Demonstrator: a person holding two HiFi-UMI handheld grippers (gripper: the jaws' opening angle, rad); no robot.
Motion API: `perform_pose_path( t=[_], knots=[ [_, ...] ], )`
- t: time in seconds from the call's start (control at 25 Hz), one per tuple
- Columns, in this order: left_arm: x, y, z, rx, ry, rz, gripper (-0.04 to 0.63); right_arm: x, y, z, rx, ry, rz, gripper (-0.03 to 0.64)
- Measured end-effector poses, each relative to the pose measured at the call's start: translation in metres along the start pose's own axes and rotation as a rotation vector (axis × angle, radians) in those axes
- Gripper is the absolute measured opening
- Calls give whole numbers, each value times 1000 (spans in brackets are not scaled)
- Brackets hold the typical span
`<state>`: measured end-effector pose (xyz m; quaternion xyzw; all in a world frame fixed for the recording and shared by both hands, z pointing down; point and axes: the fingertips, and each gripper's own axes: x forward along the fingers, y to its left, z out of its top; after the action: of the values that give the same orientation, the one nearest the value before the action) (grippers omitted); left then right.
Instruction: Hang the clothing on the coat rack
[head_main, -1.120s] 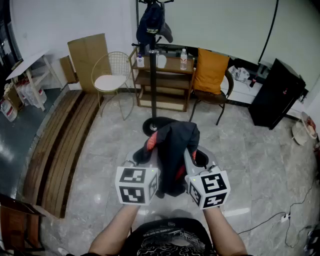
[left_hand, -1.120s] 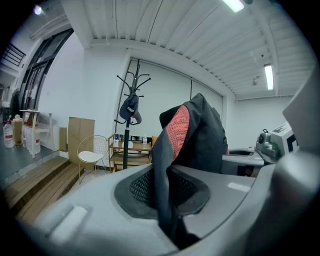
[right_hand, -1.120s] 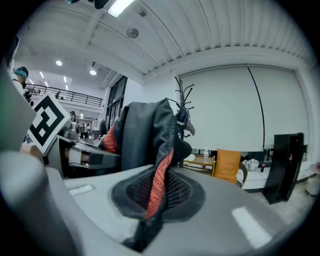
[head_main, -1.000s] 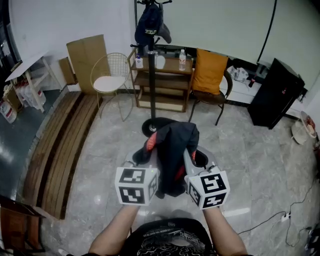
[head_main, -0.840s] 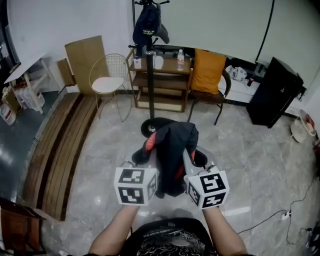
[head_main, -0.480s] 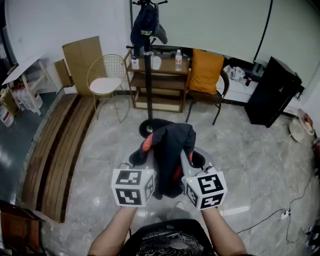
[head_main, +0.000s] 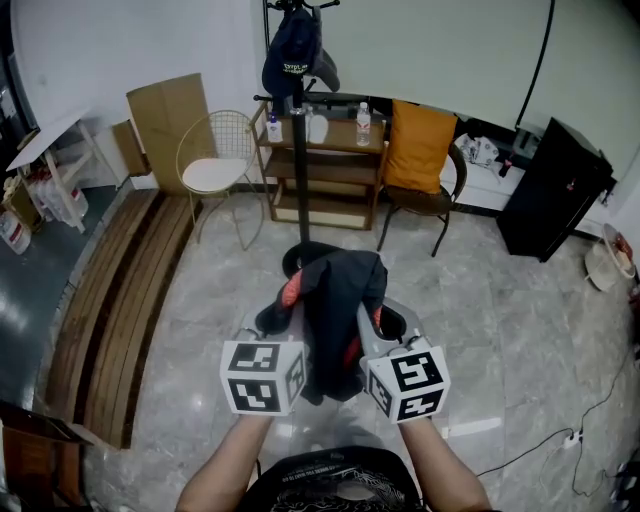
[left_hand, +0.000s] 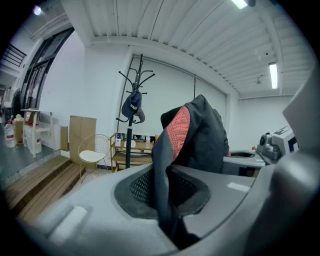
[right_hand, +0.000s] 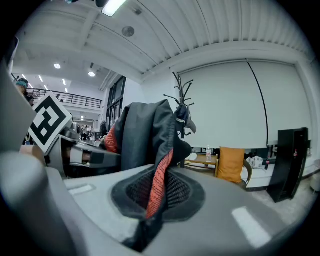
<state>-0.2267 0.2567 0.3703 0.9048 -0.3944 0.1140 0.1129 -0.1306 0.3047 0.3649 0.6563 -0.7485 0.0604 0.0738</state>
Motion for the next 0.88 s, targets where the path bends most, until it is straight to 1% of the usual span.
perform_pose_path(
  t=[0.32,0.88],
  knots=[
    [43,13,18,-5,7,26,35,41,-29,10,15,-7,28,18],
    [149,12,48,6,48,50,35,117,-113,20,64,-5,57,18]
  ],
)
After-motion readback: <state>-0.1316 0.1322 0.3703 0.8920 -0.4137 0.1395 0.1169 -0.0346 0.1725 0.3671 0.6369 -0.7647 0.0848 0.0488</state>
